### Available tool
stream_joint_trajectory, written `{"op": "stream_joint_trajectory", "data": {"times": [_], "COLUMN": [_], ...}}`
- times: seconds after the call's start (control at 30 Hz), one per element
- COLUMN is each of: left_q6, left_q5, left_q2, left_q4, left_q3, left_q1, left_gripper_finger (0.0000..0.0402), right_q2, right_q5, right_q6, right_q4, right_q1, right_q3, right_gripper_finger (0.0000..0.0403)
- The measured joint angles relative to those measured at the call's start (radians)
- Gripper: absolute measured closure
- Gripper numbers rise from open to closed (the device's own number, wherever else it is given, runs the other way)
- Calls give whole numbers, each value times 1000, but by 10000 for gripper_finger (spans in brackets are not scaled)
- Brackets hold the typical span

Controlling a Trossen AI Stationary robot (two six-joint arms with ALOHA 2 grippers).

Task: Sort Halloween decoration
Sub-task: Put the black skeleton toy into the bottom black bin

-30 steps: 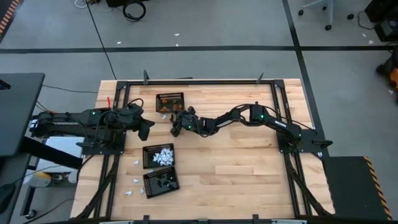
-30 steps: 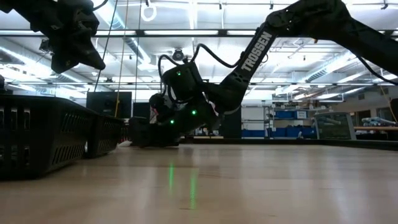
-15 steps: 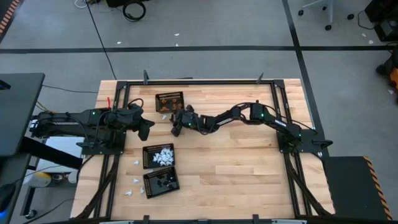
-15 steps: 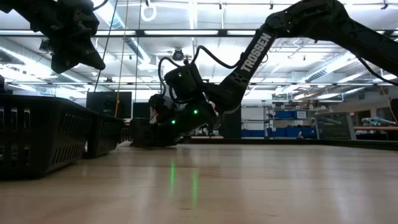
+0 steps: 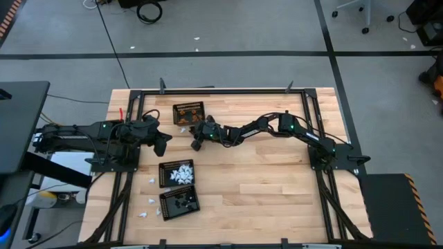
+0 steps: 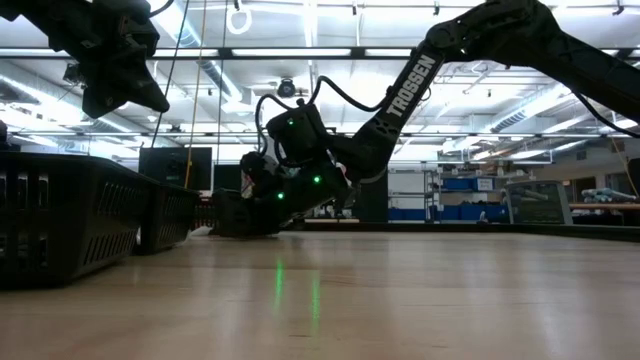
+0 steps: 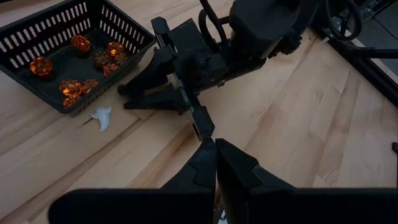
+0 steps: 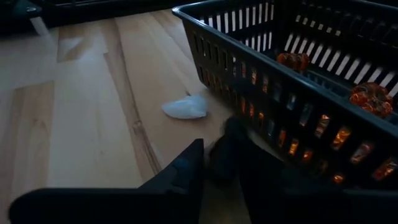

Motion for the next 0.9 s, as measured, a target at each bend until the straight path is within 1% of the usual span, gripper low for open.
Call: {"op": "stream_joint_trajectory", "data": {"times": [0.17, 0.3, 0.43, 0.6, 0.7, 0.8, 0.9], "left_q6": [0, 1, 6, 6, 6, 6, 5], "left_q5": [0, 0, 0, 0, 0, 6, 31], "left_q2": [0, 0, 0, 0, 0, 0, -1], "left_q4": [0, 0, -2, -6, -7, -10, -19], "left_q3": [0, 0, 0, 0, 0, 0, 0], "left_q1": [0, 0, 0, 0, 0, 0, 0], "left_gripper_finger": [384, 384, 384, 384, 384, 384, 384], "right_q2": [0, 0, 0, 0, -7, -37, -88], "right_q5": [-5, -35, -44, -58, -109, -178, -239], "right_q6": [-7, -44, -51, -51, -44, -45, -68], "right_q4": [4, 15, 15, 11, 3, -47, -92], "right_q1": [1, 6, 16, 16, 16, 37, 61], "right_q3": [0, -1, -1, -1, -1, -4, -5], "right_gripper_finger": [319, 321, 325, 355, 369, 369, 359]}}
